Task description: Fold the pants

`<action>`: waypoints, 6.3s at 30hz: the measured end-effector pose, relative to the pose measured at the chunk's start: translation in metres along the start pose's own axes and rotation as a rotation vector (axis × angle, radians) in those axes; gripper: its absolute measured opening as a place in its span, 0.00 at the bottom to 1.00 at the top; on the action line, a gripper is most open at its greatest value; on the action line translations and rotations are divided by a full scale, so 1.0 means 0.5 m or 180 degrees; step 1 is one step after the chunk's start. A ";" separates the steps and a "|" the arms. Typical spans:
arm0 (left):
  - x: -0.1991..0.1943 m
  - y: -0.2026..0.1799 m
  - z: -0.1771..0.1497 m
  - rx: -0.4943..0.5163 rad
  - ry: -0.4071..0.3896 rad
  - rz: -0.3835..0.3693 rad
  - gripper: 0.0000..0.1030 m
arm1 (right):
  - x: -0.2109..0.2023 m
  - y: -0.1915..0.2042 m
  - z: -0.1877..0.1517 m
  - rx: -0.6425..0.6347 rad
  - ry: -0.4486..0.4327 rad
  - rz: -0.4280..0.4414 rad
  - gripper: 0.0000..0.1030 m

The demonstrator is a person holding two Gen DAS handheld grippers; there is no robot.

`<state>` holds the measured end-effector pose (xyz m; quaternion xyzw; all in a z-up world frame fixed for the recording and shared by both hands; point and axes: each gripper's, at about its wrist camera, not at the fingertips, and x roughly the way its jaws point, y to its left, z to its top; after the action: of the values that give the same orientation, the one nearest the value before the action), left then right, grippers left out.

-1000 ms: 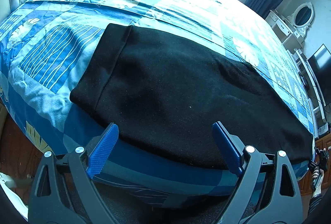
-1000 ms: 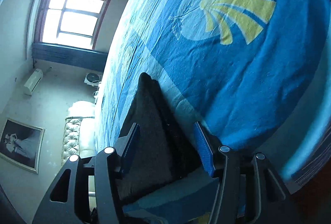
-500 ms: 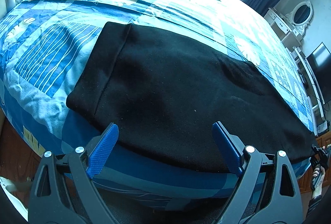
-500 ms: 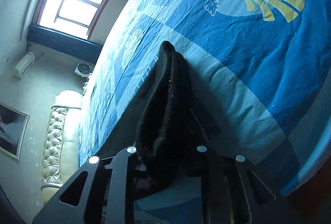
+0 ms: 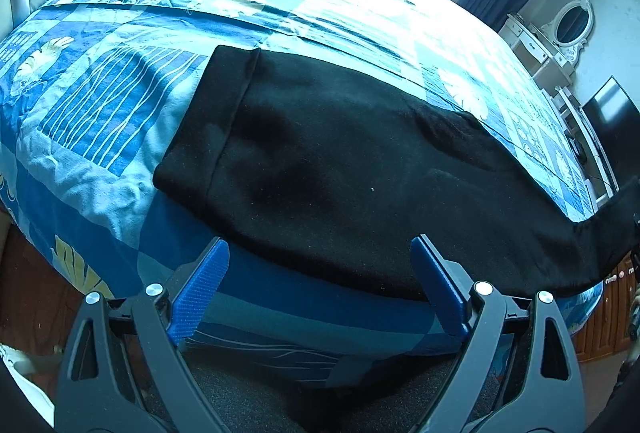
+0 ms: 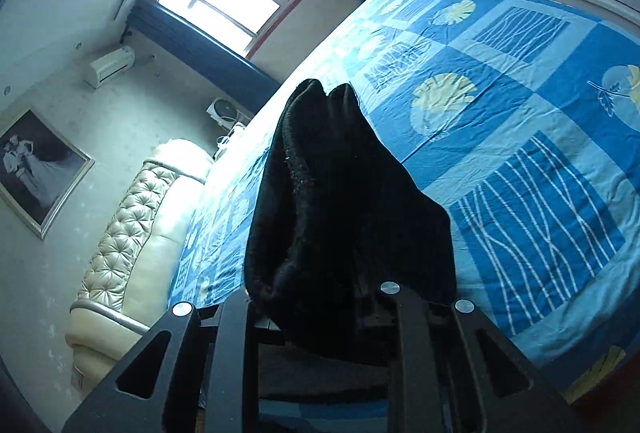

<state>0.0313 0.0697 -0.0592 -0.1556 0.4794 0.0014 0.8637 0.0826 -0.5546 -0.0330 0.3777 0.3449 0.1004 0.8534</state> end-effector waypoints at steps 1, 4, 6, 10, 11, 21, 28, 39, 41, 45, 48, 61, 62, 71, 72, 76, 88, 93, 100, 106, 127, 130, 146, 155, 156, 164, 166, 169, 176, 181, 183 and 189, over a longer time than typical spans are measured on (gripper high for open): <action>-0.001 -0.005 -0.001 0.0016 -0.0006 -0.0022 0.89 | -0.005 0.008 -0.021 -0.0092 0.0039 -0.0028 0.21; -0.006 -0.025 -0.005 0.0123 -0.0048 -0.0040 0.89 | 0.047 0.069 -0.057 -0.0327 0.0169 -0.0133 0.21; -0.009 -0.039 -0.008 0.0276 -0.0108 0.0014 0.89 | 0.083 0.102 -0.085 -0.0462 0.0259 -0.0207 0.21; -0.012 -0.059 -0.013 0.0459 -0.0172 0.0050 0.89 | 0.145 0.145 -0.153 -0.0659 0.0449 -0.0284 0.21; -0.012 -0.060 -0.013 0.0458 -0.0174 0.0045 0.89 | 0.162 0.156 -0.167 -0.0721 0.0489 -0.0330 0.21; -0.002 -0.060 -0.015 0.0369 -0.0101 -0.0015 0.89 | 0.310 0.233 -0.309 -0.1429 0.0830 -0.0928 0.21; 0.000 -0.057 -0.016 0.0332 -0.0076 -0.0041 0.89 | 0.373 0.257 -0.384 -0.1884 0.0998 -0.1233 0.21; 0.006 -0.059 -0.018 0.0329 -0.0040 -0.0058 0.89 | 0.394 0.289 -0.434 -0.2133 0.1051 -0.1356 0.26; 0.008 -0.059 -0.018 0.0324 -0.0031 -0.0058 0.89 | 0.396 0.295 -0.441 -0.2176 0.1061 -0.1379 0.29; 0.008 -0.060 -0.019 0.0320 -0.0022 -0.0060 0.89 | 0.400 0.305 -0.455 -0.2247 0.1072 -0.1426 0.32; 0.007 -0.061 -0.021 0.0329 -0.0027 -0.0061 0.89 | 0.401 0.310 -0.462 -0.2265 0.1072 -0.1427 0.35; 0.009 -0.063 -0.022 0.0327 -0.0009 -0.0070 0.89 | 0.399 0.334 -0.487 -0.2209 0.1161 -0.1219 0.42; 0.009 -0.063 -0.022 0.0328 -0.0011 -0.0069 0.89 | 0.399 0.337 -0.490 -0.2198 0.1173 -0.1186 0.42; 0.013 -0.066 -0.025 0.0342 -0.0001 -0.0077 0.89 | 0.392 0.355 -0.507 -0.2048 0.1250 -0.0898 0.47; 0.013 -0.067 -0.025 0.0350 0.0001 -0.0076 0.89 | 0.392 0.357 -0.509 -0.2092 0.1264 -0.0886 0.47; 0.013 -0.067 -0.028 0.0358 0.0001 -0.0072 0.89 | 0.357 0.355 -0.477 -0.1890 0.1371 -0.0464 0.47; 0.018 -0.064 -0.028 0.0296 0.0065 -0.0121 0.89 | 0.170 0.005 -0.103 -0.0012 0.0414 -0.0482 0.56; 0.023 -0.070 -0.033 0.0347 0.0093 -0.0118 0.89 | 0.241 -0.117 -0.103 0.0472 0.0699 -0.0371 0.56; 0.032 -0.068 -0.034 0.0308 0.0156 -0.0139 0.89 | 0.303 -0.178 -0.133 0.0799 0.0924 -0.0160 0.26; 0.038 -0.069 -0.035 0.0309 0.0193 -0.0143 0.89 | 0.285 -0.190 -0.139 0.1029 0.0870 0.0091 0.31; 0.027 -0.071 -0.038 0.0325 0.0147 -0.0150 0.89 | 0.162 -0.243 -0.287 0.1459 0.0857 0.0546 0.33; 0.027 -0.072 -0.038 0.0337 0.0145 -0.0152 0.89 | 0.167 -0.237 -0.291 0.1317 0.0868 0.0370 0.24; 0.023 -0.050 -0.025 0.0281 0.0079 -0.0097 0.89 | 0.102 -0.134 -0.237 0.0963 0.0349 0.0002 0.30; 0.020 -0.020 -0.010 0.0164 0.0060 -0.0069 0.89 | 0.320 0.078 -0.350 0.0601 0.1436 0.0817 0.30; 0.020 -0.015 -0.007 0.0148 0.0053 -0.0062 0.89 | 0.339 0.093 -0.361 0.0566 0.1522 0.0857 0.30; 0.025 0.036 0.018 0.0019 0.0055 -0.0031 0.89 | 0.388 0.104 -0.413 0.0440 0.1819 0.0664 0.27; 0.028 0.052 0.025 0.0023 0.0073 -0.0036 0.89 | 0.365 0.099 -0.406 0.0501 0.1773 0.0748 0.30; 0.033 0.089 0.039 -0.0053 0.0126 -0.0085 0.89 | 0.325 0.092 -0.392 0.0471 0.1649 0.0785 0.46; 0.032 0.224 0.098 -0.0569 0.0096 -0.0492 0.89 | 0.272 0.069 -0.376 0.0473 0.1489 0.0687 0.52; 0.089 0.307 0.129 -0.0881 0.0261 -0.0860 0.89 | 0.283 0.074 -0.384 0.0469 0.1529 0.0666 0.53; 0.113 0.319 0.136 -0.0988 0.0348 -0.1081 0.88 | 0.288 0.075 -0.389 0.0482 0.1546 0.0652 0.53; 0.116 0.311 0.197 -0.0860 0.0106 -0.1306 0.86 | 0.299 0.088 -0.403 0.0362 0.1606 0.0576 0.54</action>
<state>0.1208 0.2357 -0.1002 -0.3638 0.4474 -0.1125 0.8092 0.0636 -0.3433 -0.1743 0.4174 0.5165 0.2477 0.7054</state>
